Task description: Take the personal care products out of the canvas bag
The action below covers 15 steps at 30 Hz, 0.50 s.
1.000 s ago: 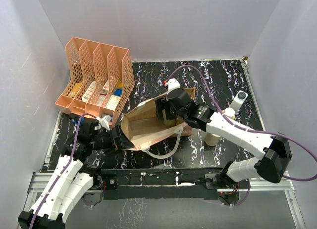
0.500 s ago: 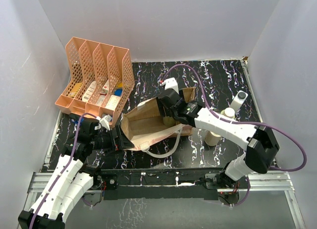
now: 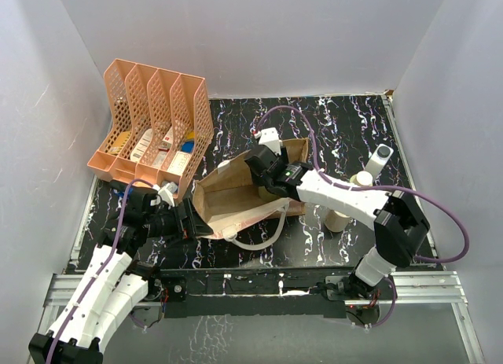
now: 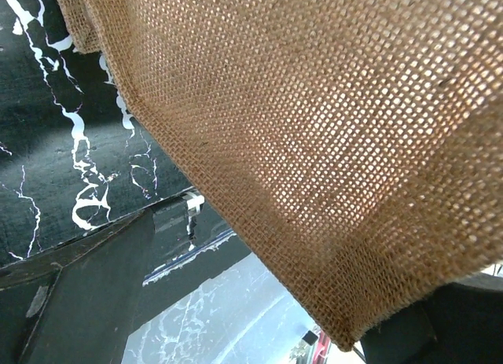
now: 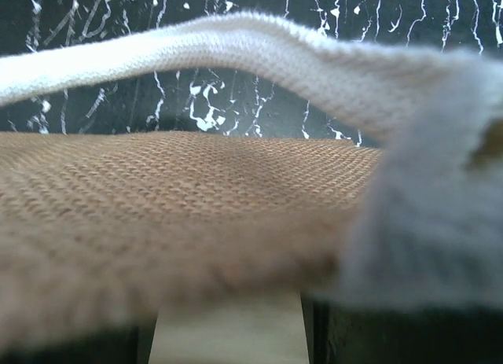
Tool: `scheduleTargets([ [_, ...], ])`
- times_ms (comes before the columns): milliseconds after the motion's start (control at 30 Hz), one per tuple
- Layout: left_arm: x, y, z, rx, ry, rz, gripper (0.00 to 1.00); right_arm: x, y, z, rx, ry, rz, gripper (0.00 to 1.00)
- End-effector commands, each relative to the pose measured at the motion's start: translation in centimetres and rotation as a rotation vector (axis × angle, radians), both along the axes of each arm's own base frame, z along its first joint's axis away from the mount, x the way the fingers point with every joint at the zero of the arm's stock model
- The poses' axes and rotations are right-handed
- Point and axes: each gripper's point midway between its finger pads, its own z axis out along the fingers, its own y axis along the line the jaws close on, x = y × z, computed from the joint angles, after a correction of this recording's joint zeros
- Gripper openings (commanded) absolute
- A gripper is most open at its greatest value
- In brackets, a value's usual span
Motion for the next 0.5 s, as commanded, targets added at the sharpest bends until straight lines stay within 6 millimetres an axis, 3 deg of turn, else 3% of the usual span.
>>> scheduleTargets([
  [0,-0.1,0.3,0.3,0.023,-0.004,-0.003,0.94,1.0,0.3,0.2,0.028,-0.035,-0.053,0.55],
  [333,0.0,0.4,0.3,0.033,0.005,-0.006,0.94,1.4,0.2,-0.6,0.018,-0.053,-0.062,0.57],
  [467,-0.2,0.4,0.1,0.035,0.011,-0.005,0.94,1.6,0.4,-1.1,0.004,-0.049,-0.056,0.62],
])
